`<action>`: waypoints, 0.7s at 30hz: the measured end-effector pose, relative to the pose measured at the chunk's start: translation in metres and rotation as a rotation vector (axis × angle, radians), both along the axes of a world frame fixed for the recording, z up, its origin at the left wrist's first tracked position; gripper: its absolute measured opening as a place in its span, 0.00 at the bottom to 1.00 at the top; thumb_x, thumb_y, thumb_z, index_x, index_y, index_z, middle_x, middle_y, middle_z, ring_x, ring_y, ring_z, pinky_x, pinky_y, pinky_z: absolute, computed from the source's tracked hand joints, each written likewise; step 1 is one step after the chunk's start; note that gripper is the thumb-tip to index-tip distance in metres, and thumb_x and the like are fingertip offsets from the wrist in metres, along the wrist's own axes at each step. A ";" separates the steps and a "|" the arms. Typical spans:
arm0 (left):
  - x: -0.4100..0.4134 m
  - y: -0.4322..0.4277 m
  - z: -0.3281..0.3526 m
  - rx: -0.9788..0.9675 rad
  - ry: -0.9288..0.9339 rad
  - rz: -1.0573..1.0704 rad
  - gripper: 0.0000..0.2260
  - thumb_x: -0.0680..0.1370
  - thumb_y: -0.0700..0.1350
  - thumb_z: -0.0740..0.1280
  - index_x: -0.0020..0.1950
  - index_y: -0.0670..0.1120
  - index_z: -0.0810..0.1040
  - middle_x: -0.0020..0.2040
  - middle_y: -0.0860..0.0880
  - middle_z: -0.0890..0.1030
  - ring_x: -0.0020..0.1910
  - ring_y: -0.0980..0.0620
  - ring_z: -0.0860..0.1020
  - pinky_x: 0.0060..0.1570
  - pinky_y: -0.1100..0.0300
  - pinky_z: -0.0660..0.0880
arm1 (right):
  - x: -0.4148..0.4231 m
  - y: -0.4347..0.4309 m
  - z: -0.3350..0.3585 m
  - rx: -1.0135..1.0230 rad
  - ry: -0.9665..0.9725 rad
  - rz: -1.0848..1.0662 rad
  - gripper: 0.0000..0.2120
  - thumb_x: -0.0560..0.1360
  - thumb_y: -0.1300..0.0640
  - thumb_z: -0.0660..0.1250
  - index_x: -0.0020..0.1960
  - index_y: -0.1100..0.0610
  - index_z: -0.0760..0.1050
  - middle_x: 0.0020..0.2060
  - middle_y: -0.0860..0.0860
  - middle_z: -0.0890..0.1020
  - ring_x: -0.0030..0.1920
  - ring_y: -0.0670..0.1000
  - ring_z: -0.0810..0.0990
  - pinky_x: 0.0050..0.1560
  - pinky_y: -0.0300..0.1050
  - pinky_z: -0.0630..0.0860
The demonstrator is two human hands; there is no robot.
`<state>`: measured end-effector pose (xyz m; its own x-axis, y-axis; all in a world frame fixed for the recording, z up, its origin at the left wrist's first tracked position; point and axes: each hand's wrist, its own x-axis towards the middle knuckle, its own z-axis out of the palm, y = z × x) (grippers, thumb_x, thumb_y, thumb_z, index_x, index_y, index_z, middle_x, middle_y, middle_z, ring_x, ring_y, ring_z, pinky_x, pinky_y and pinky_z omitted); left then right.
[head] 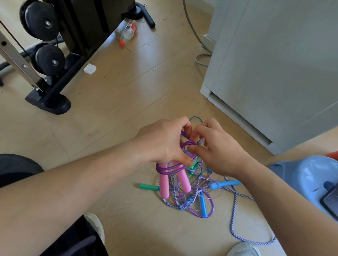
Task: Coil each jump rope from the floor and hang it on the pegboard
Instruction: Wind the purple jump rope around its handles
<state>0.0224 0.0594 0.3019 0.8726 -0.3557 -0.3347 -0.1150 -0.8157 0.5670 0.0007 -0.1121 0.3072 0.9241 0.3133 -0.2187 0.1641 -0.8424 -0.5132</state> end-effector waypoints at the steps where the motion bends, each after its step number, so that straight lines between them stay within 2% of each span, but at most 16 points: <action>1: 0.000 0.000 0.000 0.031 -0.010 -0.009 0.26 0.57 0.61 0.79 0.50 0.60 0.71 0.42 0.59 0.82 0.43 0.52 0.81 0.46 0.52 0.79 | -0.002 0.003 0.001 0.013 -0.021 0.010 0.08 0.77 0.49 0.69 0.52 0.52 0.75 0.52 0.47 0.68 0.46 0.52 0.73 0.50 0.49 0.72; 5: 0.001 0.004 -0.001 0.101 -0.025 -0.013 0.23 0.60 0.58 0.79 0.49 0.59 0.72 0.44 0.58 0.81 0.45 0.51 0.80 0.45 0.55 0.79 | -0.006 0.009 0.004 0.058 -0.084 0.039 0.06 0.78 0.51 0.68 0.50 0.52 0.75 0.50 0.46 0.71 0.47 0.51 0.75 0.49 0.49 0.72; 9: -0.001 0.004 -0.002 0.171 -0.070 -0.030 0.23 0.61 0.59 0.78 0.52 0.59 0.74 0.47 0.58 0.81 0.47 0.51 0.80 0.43 0.57 0.77 | -0.004 0.005 0.004 0.052 -0.014 0.026 0.04 0.79 0.50 0.66 0.48 0.48 0.71 0.42 0.45 0.78 0.46 0.53 0.78 0.46 0.50 0.74; 13: -0.004 0.004 -0.010 0.267 -0.105 -0.069 0.20 0.62 0.58 0.76 0.50 0.60 0.72 0.47 0.58 0.81 0.46 0.52 0.79 0.40 0.59 0.71 | 0.000 -0.005 0.003 -0.187 -0.036 0.039 0.06 0.79 0.41 0.61 0.47 0.42 0.68 0.41 0.45 0.78 0.44 0.54 0.75 0.41 0.46 0.69; 15: -0.004 0.005 -0.014 0.297 -0.128 -0.076 0.19 0.62 0.57 0.74 0.49 0.59 0.72 0.47 0.57 0.81 0.45 0.50 0.78 0.38 0.59 0.69 | 0.002 -0.011 0.005 -0.253 -0.039 0.044 0.10 0.77 0.39 0.63 0.44 0.44 0.69 0.38 0.44 0.77 0.42 0.53 0.75 0.39 0.45 0.67; 18: -0.001 0.007 -0.016 0.303 -0.148 -0.068 0.18 0.63 0.56 0.74 0.49 0.59 0.72 0.47 0.57 0.81 0.43 0.49 0.76 0.38 0.59 0.68 | 0.004 -0.018 0.006 -0.182 -0.069 0.020 0.13 0.72 0.44 0.69 0.35 0.48 0.70 0.31 0.46 0.75 0.38 0.53 0.74 0.37 0.45 0.66; 21: 0.002 0.011 -0.015 0.305 -0.159 -0.067 0.19 0.64 0.55 0.74 0.52 0.59 0.73 0.49 0.58 0.79 0.44 0.51 0.73 0.39 0.59 0.67 | 0.004 -0.025 0.005 -0.033 -0.064 0.100 0.09 0.69 0.49 0.74 0.38 0.50 0.76 0.37 0.46 0.78 0.42 0.51 0.73 0.46 0.46 0.69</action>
